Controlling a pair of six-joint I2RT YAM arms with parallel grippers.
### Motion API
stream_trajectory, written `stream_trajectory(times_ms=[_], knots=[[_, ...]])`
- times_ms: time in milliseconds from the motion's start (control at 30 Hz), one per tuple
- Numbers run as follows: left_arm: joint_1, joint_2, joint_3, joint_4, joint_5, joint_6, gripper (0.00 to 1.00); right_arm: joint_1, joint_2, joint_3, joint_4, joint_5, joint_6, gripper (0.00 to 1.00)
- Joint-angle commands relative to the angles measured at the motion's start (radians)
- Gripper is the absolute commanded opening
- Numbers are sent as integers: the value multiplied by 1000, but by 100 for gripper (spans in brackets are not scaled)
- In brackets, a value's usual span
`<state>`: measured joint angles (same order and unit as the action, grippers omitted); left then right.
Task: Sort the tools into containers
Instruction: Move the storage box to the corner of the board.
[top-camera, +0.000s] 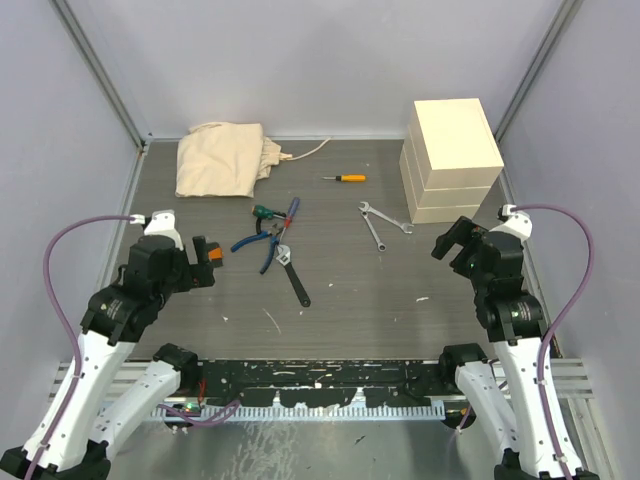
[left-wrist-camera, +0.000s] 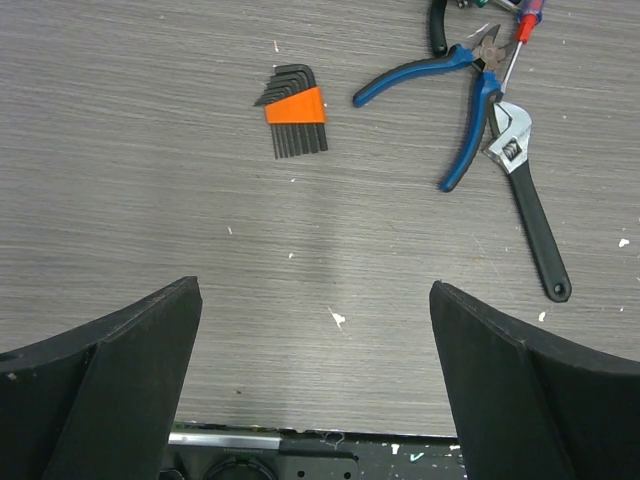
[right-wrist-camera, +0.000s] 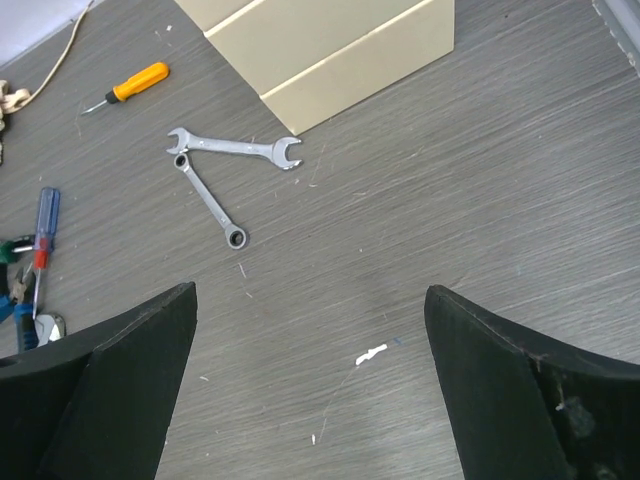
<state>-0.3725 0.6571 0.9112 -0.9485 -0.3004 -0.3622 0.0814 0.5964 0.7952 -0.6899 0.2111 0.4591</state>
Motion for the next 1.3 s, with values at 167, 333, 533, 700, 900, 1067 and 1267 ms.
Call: stream_trajectory(times_ms=[167,333,533,700,900,1067,1267], knots=[[-8,7,67,-24,4,-28,98,-11,12,66,-27,-22,26,100],[-10,7,73,-30,-16,-39,98,-12,18,46,-5,-14,73,100],[-10,13,80,-35,-33,-48,98,-12,88,52,21,-90,9,100],[-11,23,87,-47,-79,-64,98,-12,170,96,26,-121,-63,100],[-11,37,86,-41,-61,-57,98,-14,295,160,30,-118,-137,100],[-11,51,85,-40,-51,-54,98,-14,402,178,70,-202,-198,100],[-10,64,84,-33,-36,-50,98,-14,472,219,130,-160,-197,100]])
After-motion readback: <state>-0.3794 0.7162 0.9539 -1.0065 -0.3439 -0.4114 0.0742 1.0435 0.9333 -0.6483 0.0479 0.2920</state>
